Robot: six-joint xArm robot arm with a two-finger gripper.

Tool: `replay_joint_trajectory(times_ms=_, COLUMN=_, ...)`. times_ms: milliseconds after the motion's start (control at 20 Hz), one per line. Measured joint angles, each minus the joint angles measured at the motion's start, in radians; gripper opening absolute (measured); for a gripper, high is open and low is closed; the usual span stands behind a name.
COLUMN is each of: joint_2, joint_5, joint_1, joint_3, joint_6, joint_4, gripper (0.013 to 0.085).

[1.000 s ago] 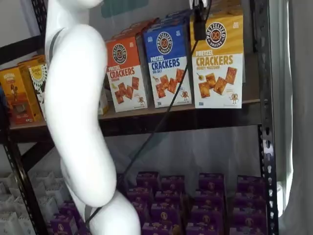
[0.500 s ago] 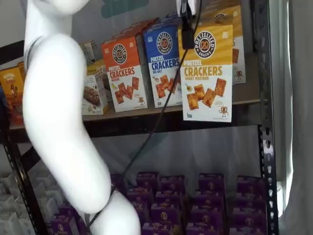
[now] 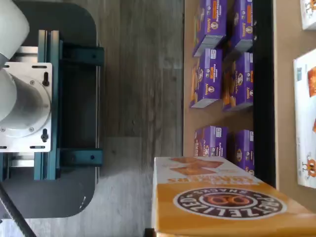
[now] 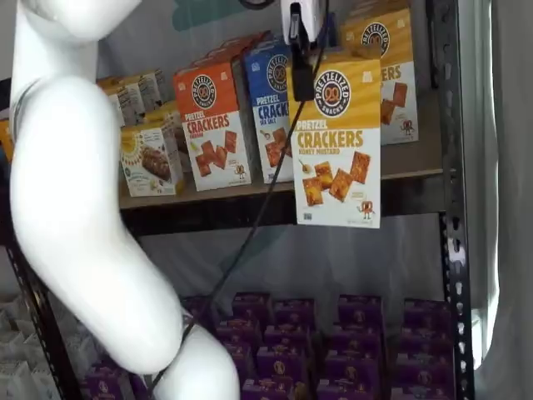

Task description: Retrieve the yellow and white box located on the top shelf, the sixth one from the left

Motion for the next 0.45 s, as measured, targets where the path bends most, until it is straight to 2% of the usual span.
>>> replay_joint_trajectory(times_ms=450, joint_2=-0.044, joint_5=0.005, joint_1=0.018, joint_3=0.051, joint_6=0.018, joint_4=-0.001, gripper=0.065)
